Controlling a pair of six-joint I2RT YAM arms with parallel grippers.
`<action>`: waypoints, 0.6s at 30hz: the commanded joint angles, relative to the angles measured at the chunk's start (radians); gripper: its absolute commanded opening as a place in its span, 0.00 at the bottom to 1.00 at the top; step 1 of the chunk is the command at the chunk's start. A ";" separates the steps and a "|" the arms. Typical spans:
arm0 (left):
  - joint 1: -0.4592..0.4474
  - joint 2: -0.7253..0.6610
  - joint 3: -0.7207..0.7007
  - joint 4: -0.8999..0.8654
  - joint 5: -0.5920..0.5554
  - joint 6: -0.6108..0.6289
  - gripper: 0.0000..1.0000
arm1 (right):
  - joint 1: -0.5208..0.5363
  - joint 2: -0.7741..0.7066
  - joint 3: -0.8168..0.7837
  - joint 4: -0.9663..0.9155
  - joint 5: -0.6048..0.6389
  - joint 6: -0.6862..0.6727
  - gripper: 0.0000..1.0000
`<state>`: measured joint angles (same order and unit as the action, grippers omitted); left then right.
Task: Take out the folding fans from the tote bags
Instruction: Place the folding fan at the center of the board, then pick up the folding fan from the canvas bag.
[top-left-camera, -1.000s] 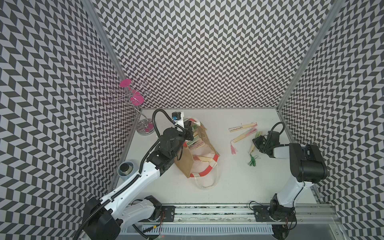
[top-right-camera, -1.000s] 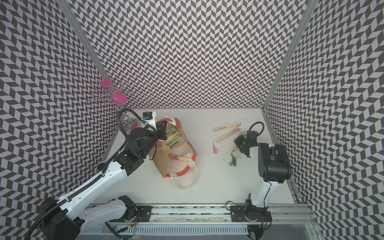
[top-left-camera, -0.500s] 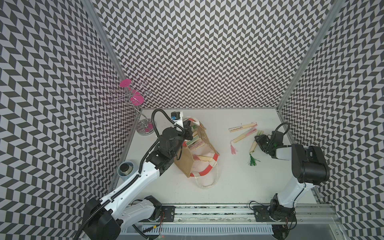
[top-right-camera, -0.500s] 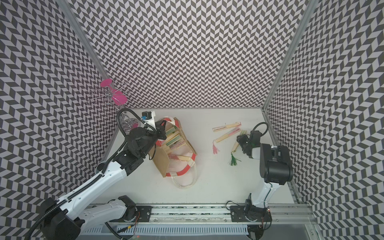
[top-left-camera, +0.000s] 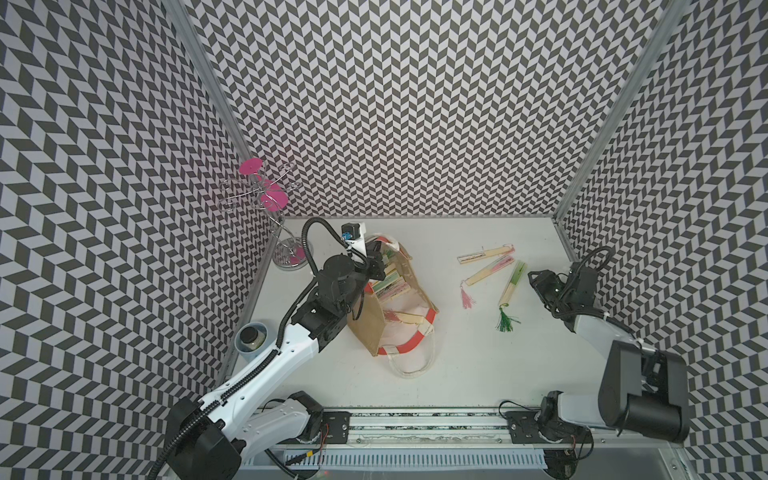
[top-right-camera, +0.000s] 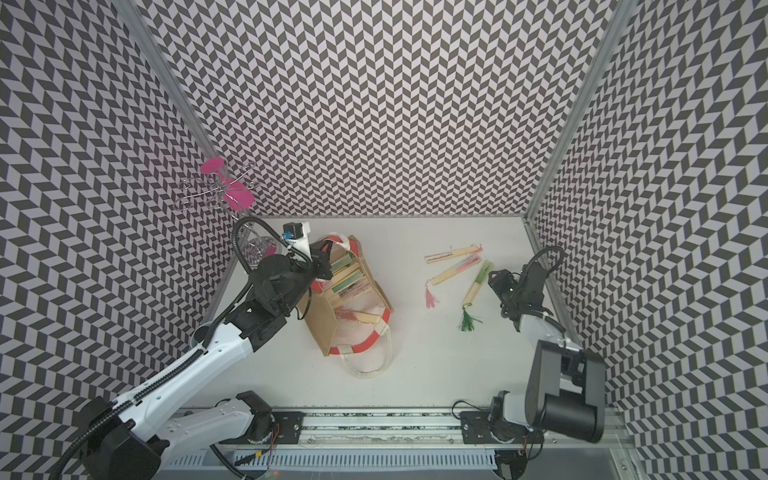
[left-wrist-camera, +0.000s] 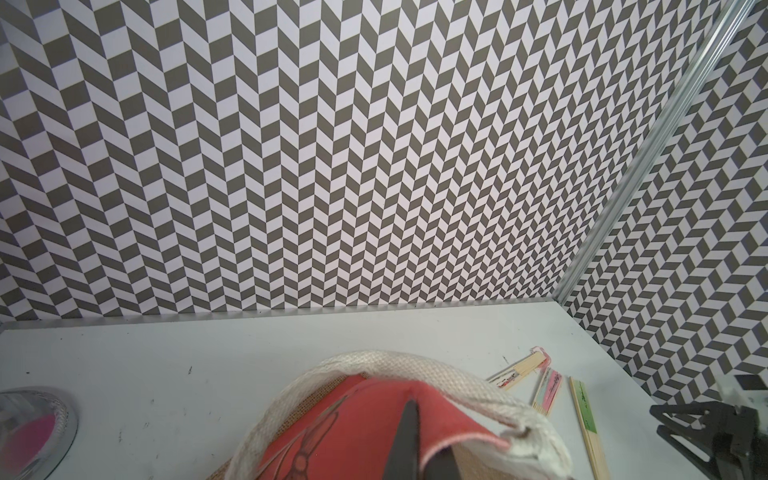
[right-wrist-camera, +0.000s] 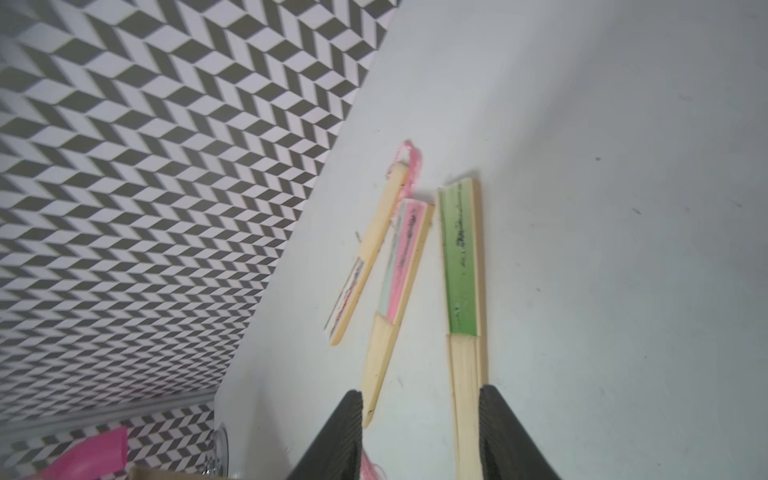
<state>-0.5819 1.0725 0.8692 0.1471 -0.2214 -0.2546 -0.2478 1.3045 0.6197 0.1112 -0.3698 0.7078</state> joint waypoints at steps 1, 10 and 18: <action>0.005 -0.015 0.033 0.067 0.011 0.001 0.00 | 0.052 -0.119 0.005 -0.072 -0.050 -0.094 0.43; 0.007 0.010 0.034 0.068 0.016 0.001 0.00 | 0.613 -0.493 0.055 -0.221 0.261 -0.247 0.42; 0.008 0.009 0.037 0.073 0.021 0.042 0.00 | 1.045 -0.480 0.163 -0.394 0.557 -0.341 0.40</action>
<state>-0.5816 1.0870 0.8692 0.1482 -0.2100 -0.2279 0.7097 0.7948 0.7525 -0.2108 0.0357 0.4274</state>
